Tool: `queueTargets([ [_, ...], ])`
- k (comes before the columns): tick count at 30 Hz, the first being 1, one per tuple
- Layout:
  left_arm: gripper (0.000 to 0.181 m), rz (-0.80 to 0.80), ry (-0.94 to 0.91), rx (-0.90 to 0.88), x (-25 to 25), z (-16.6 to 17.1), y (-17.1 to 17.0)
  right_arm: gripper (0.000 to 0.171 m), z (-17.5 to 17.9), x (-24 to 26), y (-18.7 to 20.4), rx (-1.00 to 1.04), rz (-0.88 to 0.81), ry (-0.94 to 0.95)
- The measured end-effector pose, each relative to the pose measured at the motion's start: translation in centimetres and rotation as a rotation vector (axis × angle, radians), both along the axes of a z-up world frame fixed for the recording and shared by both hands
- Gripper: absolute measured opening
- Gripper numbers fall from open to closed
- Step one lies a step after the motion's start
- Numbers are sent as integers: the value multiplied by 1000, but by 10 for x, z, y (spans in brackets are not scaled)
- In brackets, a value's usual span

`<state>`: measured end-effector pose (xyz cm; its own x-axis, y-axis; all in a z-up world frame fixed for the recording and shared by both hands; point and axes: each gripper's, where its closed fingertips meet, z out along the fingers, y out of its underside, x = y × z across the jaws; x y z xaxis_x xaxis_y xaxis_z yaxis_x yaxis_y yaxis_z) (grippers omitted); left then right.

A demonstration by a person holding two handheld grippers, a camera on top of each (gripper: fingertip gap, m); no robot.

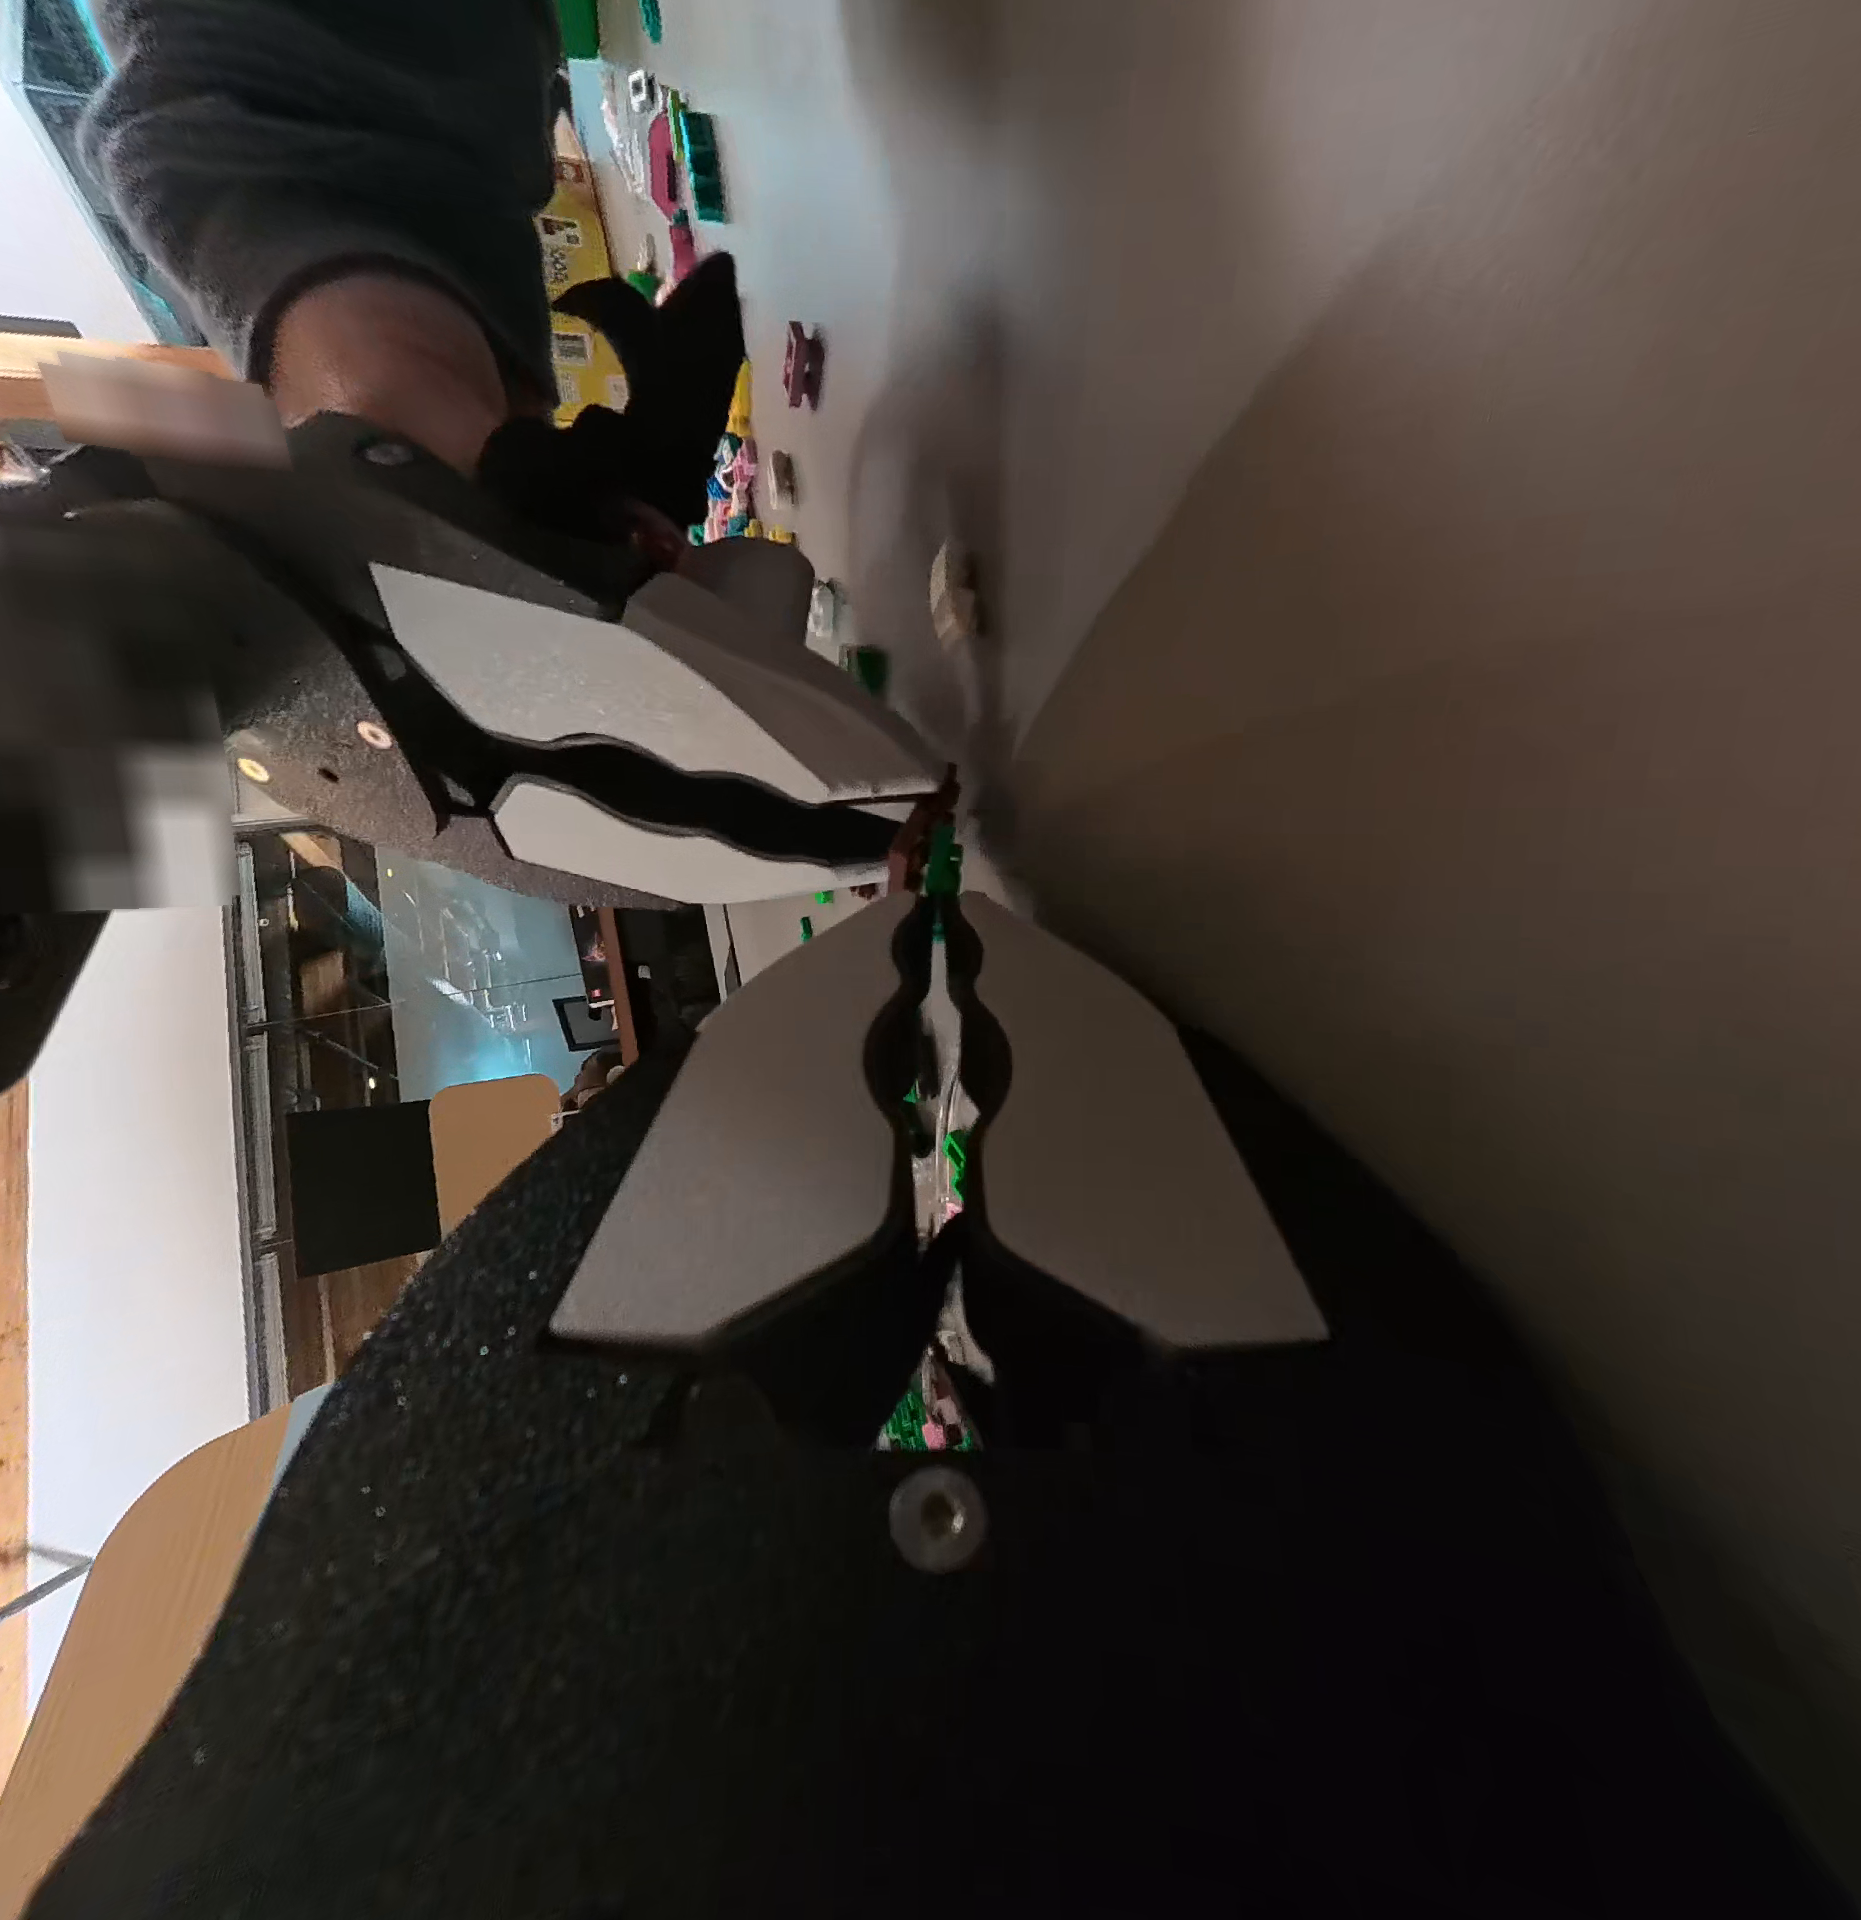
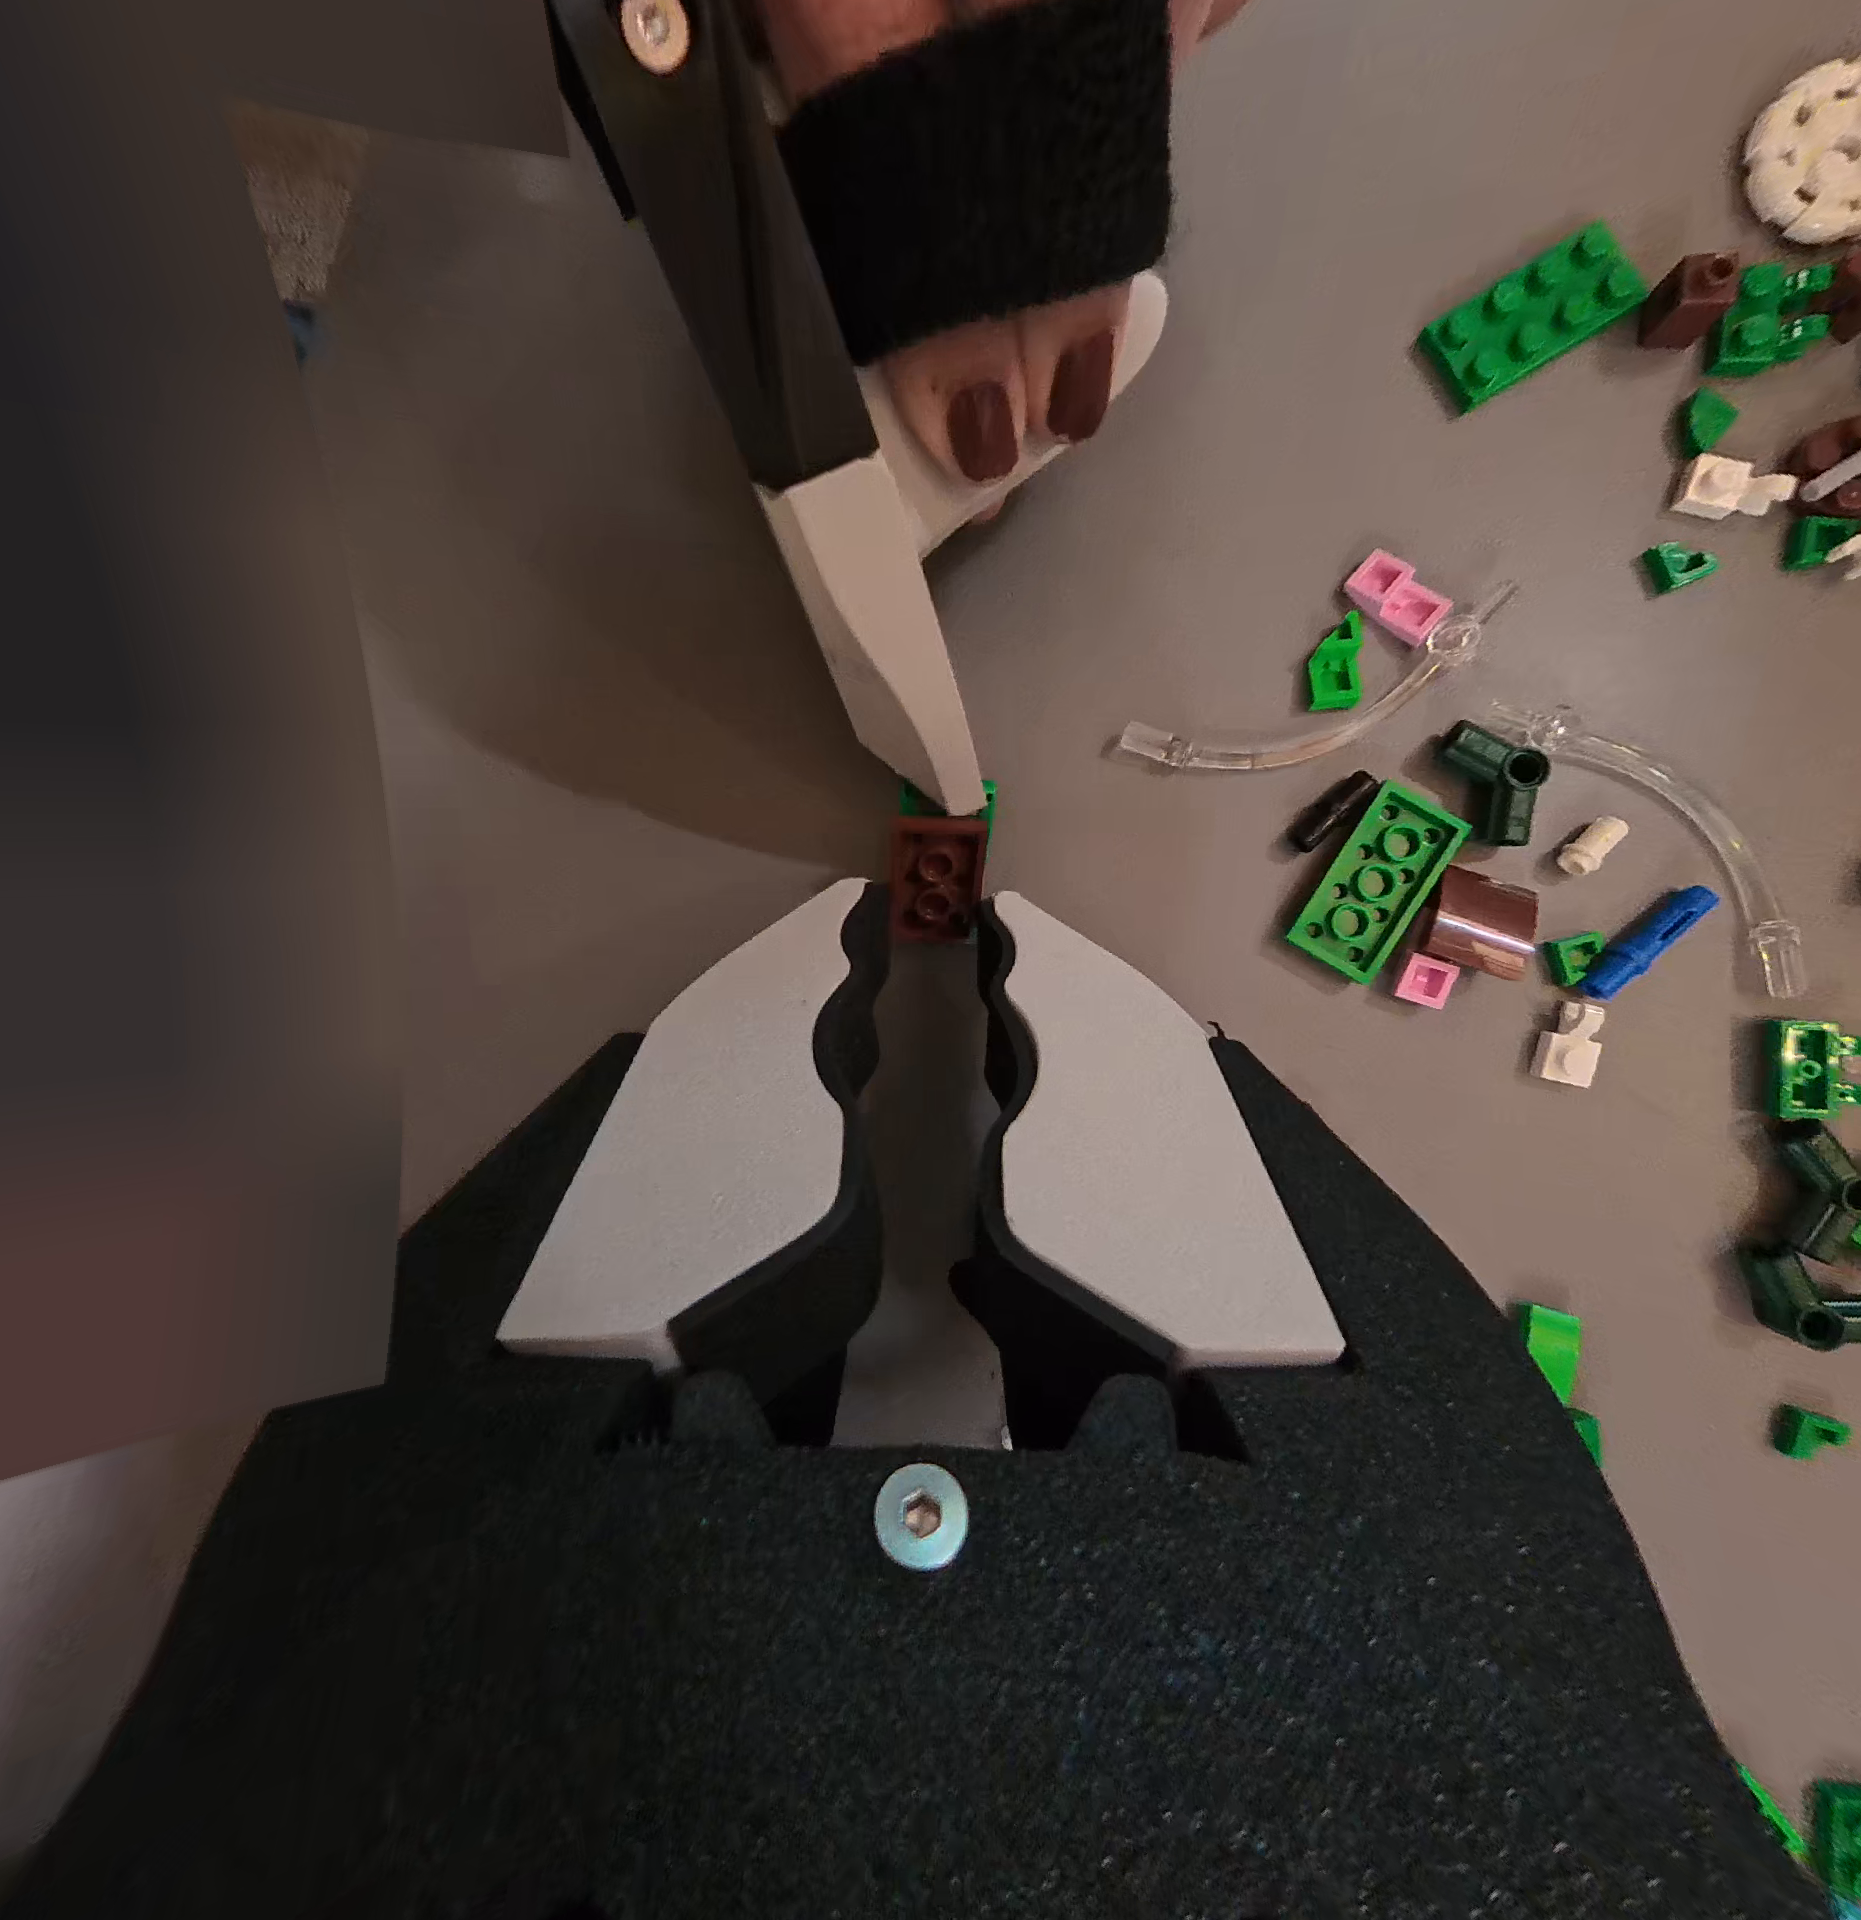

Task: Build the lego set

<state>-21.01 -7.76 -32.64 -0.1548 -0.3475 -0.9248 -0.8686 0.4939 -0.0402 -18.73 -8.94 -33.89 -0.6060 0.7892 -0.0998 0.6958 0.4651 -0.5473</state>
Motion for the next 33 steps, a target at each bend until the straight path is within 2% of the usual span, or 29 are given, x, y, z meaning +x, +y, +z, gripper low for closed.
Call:
queueTargets([
  [21, 2, -7, 21, -2, 0, 0, -2, 16, -3, 2, 0, 28, 2, -64],
  [33, 2, -5, 12, -11, -1, 0, -2, 29, 0, 4, 5, 35, -37, -26],
])
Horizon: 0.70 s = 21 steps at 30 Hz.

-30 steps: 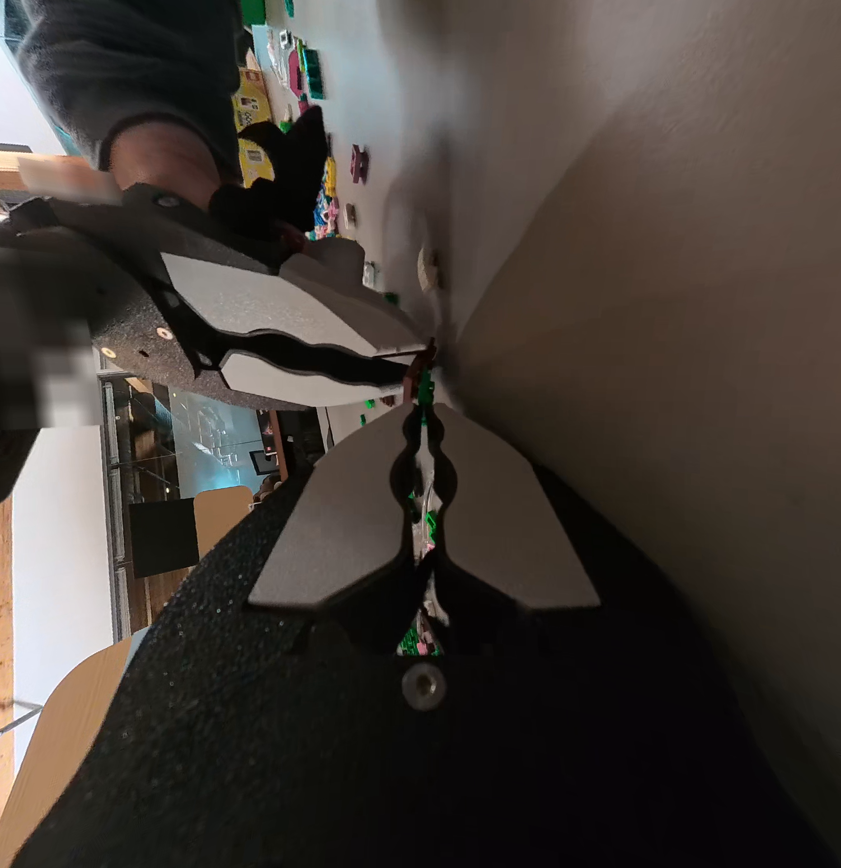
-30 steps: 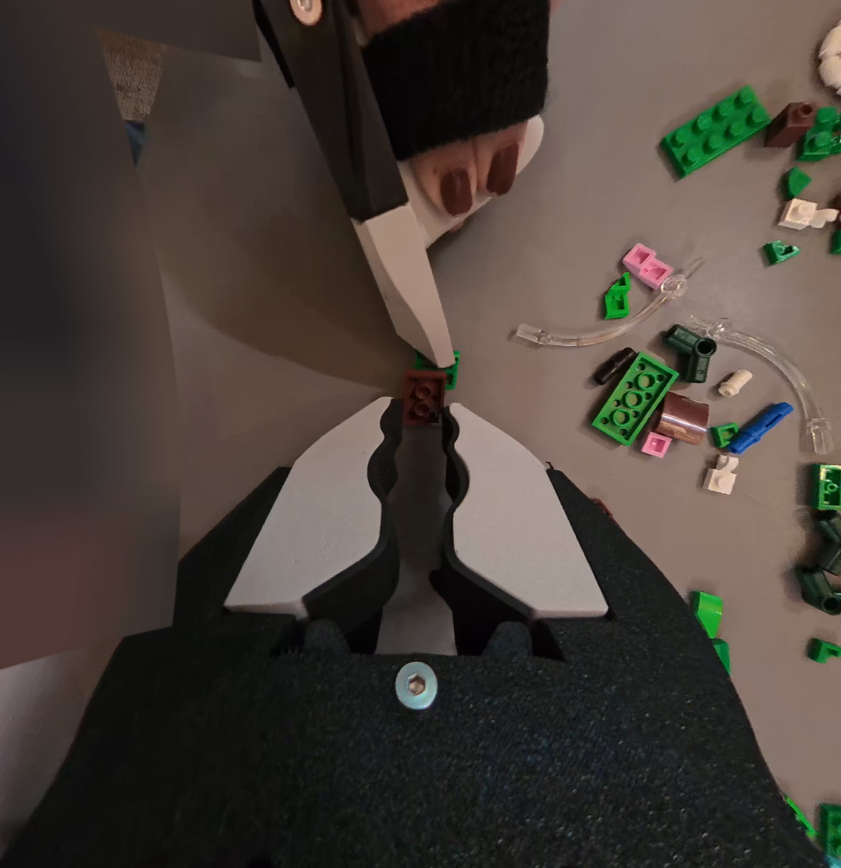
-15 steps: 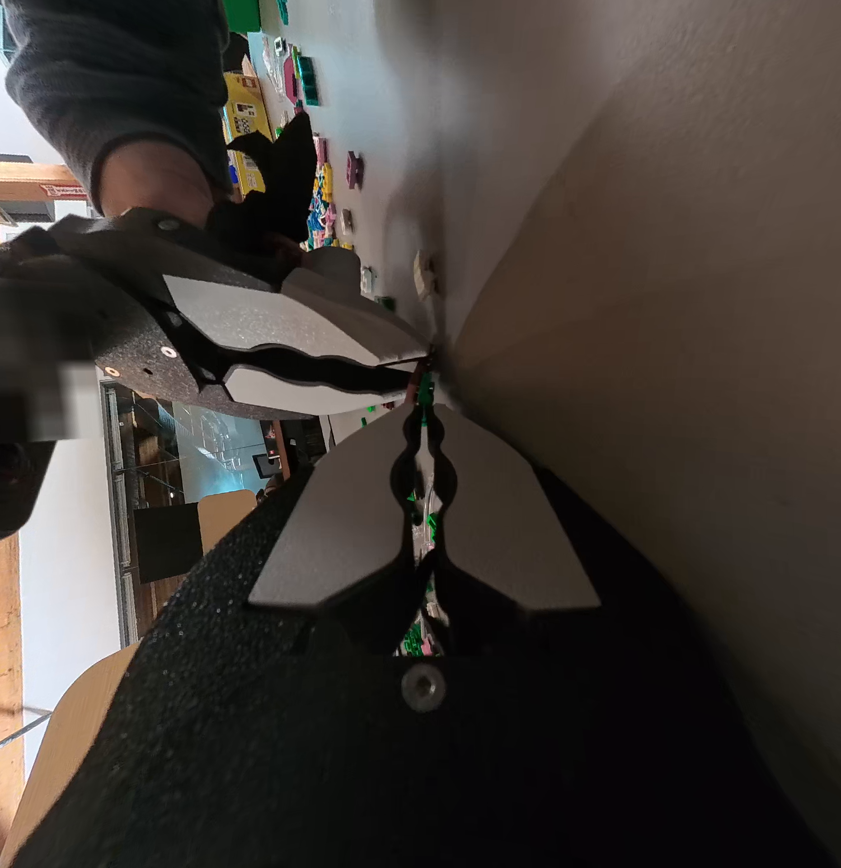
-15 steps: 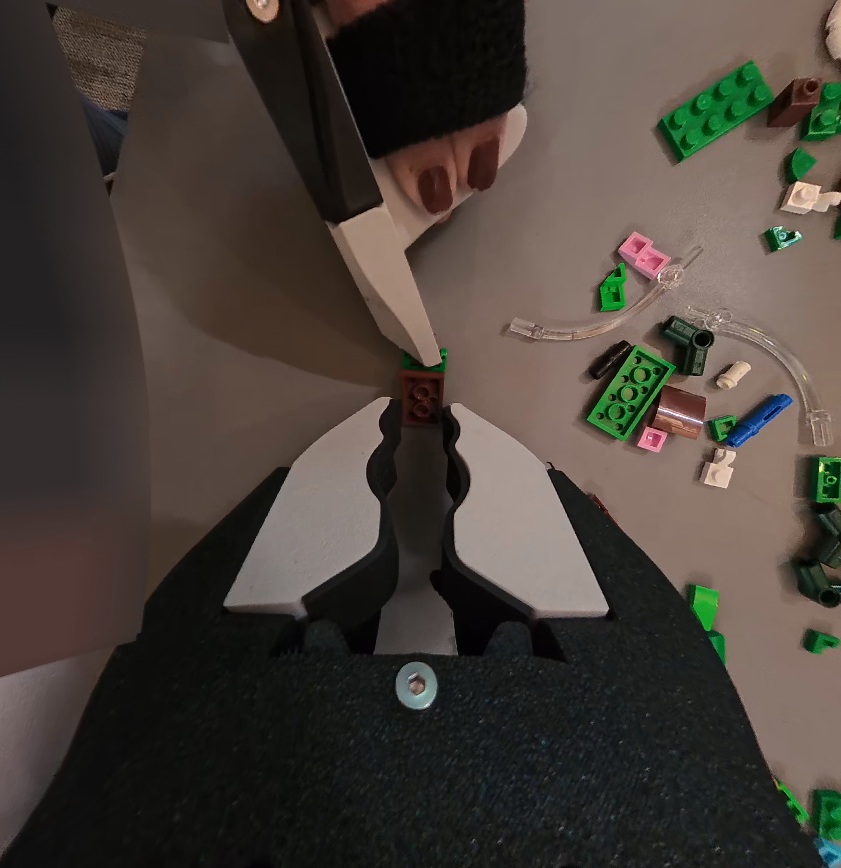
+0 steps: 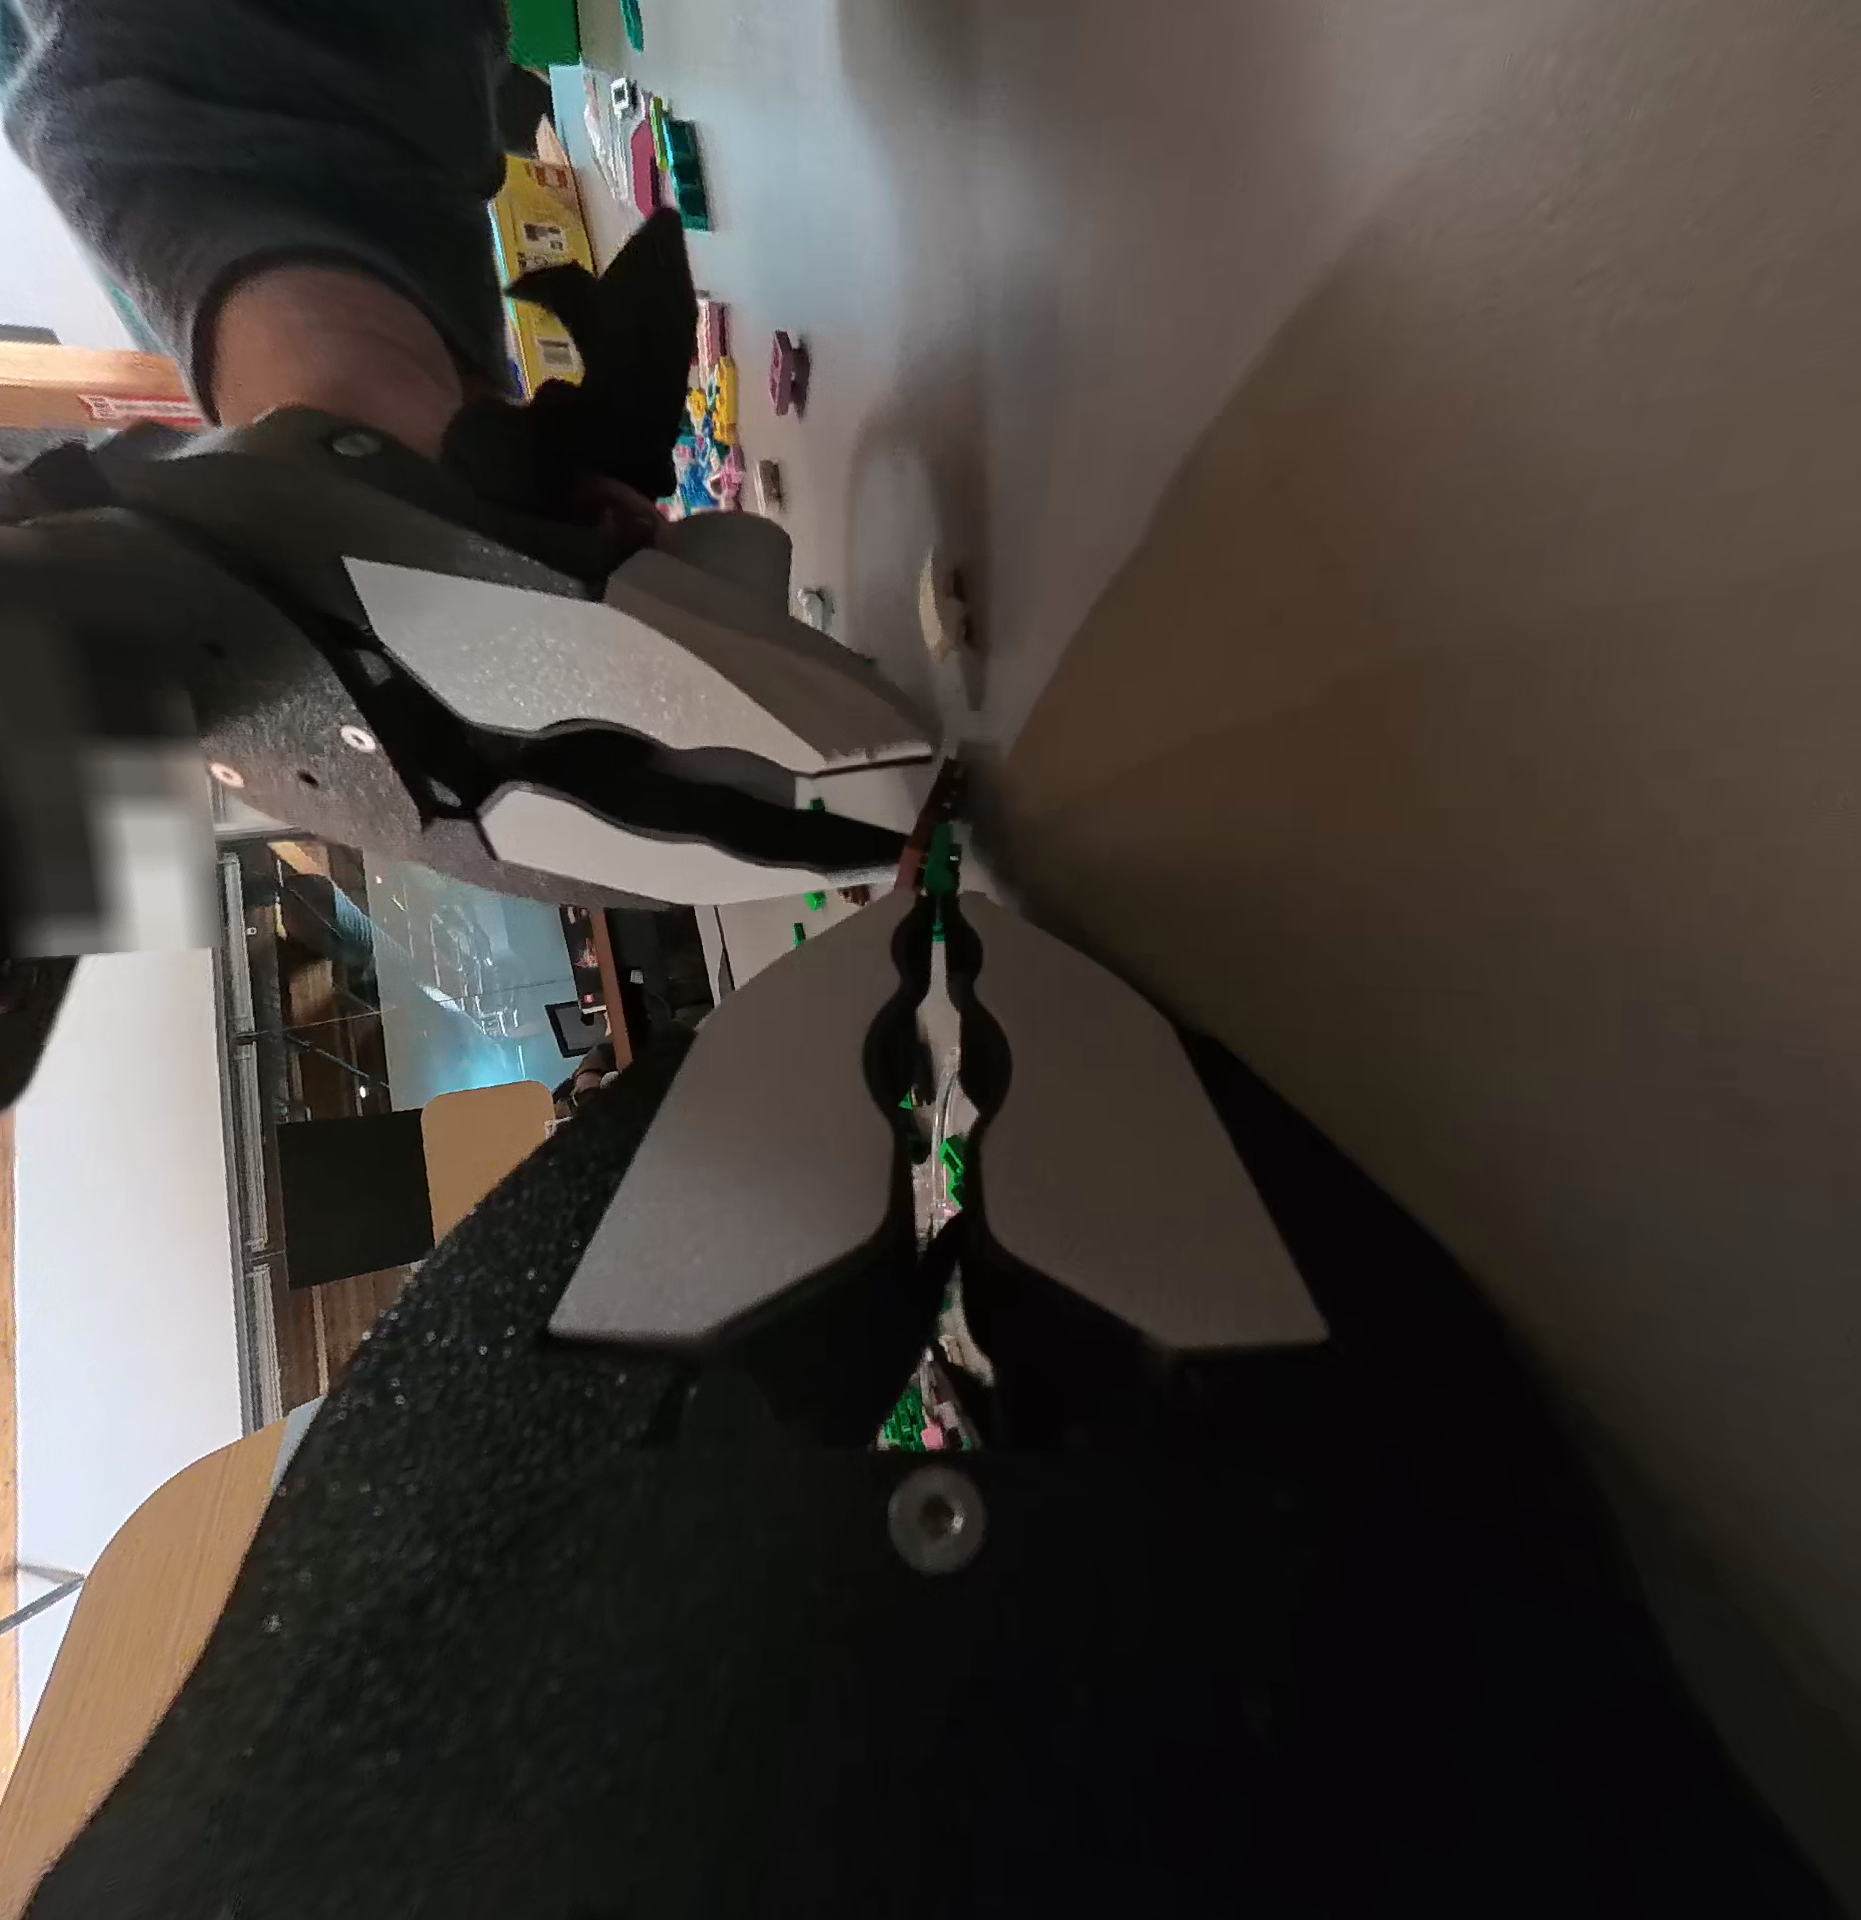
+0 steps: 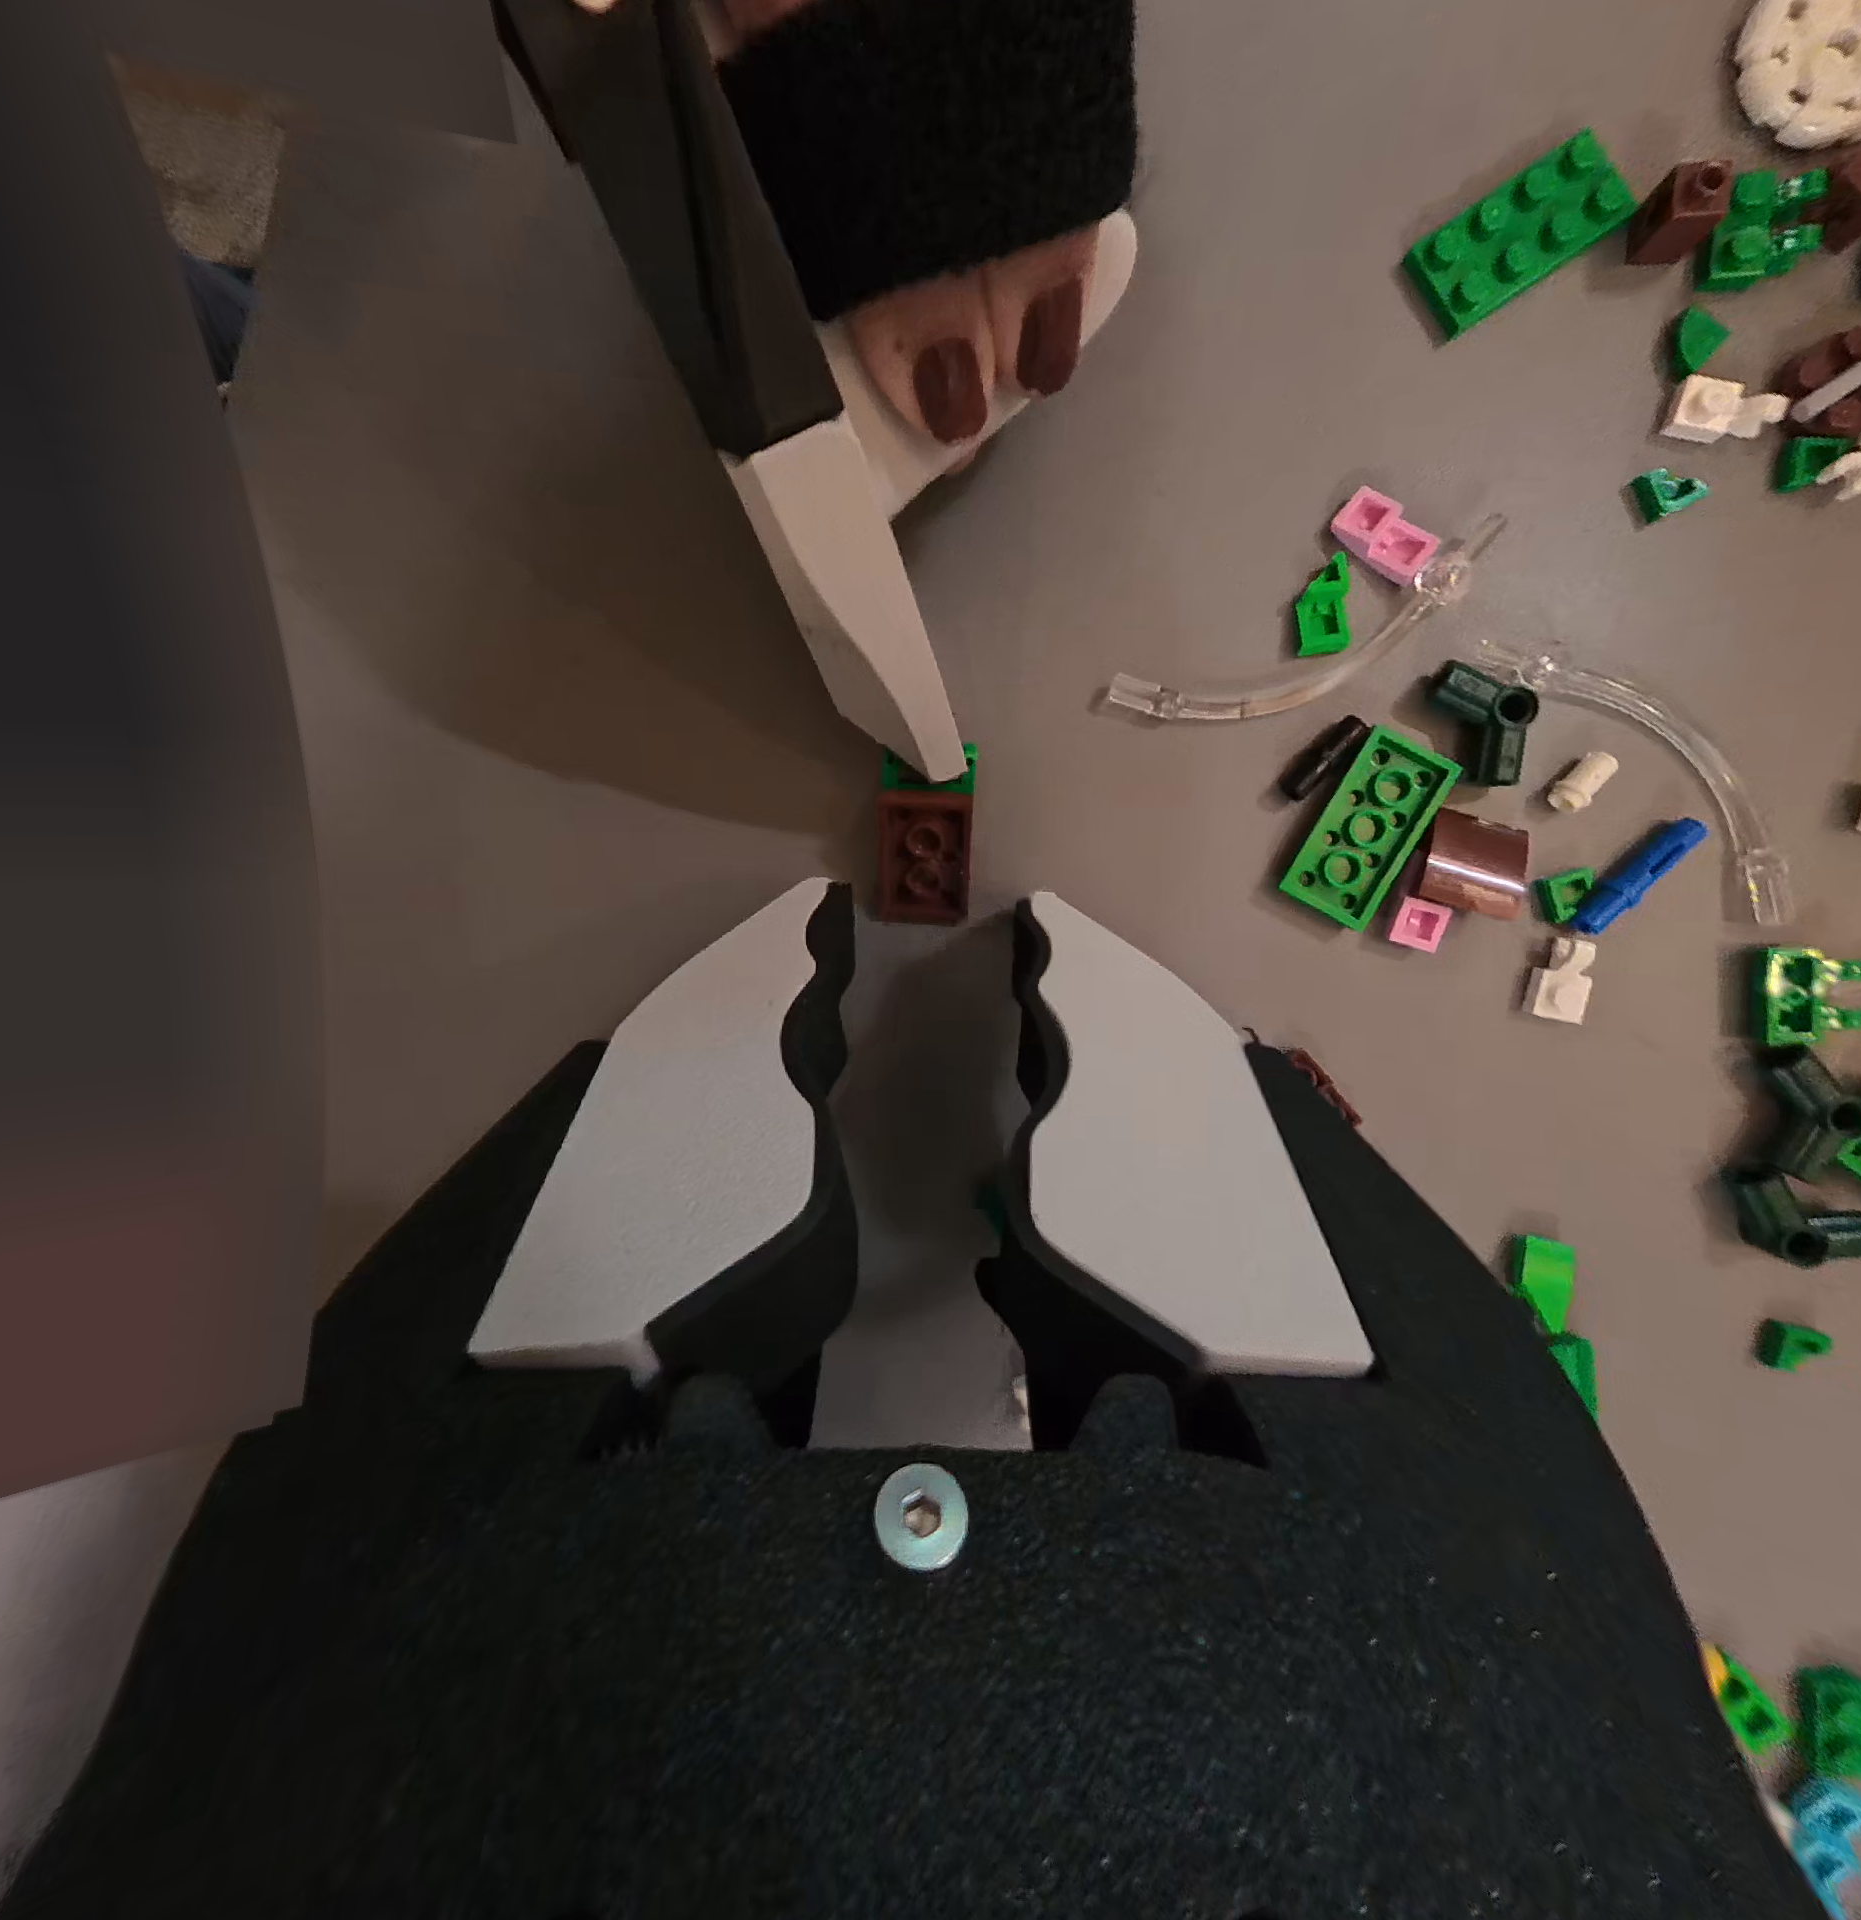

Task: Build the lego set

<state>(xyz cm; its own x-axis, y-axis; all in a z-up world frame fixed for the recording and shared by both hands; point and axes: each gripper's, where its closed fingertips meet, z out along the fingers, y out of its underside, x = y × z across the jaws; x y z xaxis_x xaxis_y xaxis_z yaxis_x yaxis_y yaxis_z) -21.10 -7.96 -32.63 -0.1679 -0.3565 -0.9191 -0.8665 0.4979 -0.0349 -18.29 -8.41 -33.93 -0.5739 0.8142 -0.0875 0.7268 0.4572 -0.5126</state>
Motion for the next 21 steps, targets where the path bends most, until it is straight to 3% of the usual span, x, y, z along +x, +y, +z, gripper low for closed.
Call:
queueTargets([
  [3, 2, 4, -5, -2, 1, 0, 0, 37, 8, -2, 1, 21, -80, 105],
  [11, 2, 10, -27, -7, 2, 0, 3, 30, 10, -9, -6, 255, -345, 411],
  [21, 2, 7, -43, -21, 6, -3, -1, 29, 6, -13, -7, 419, -405, 430],
])
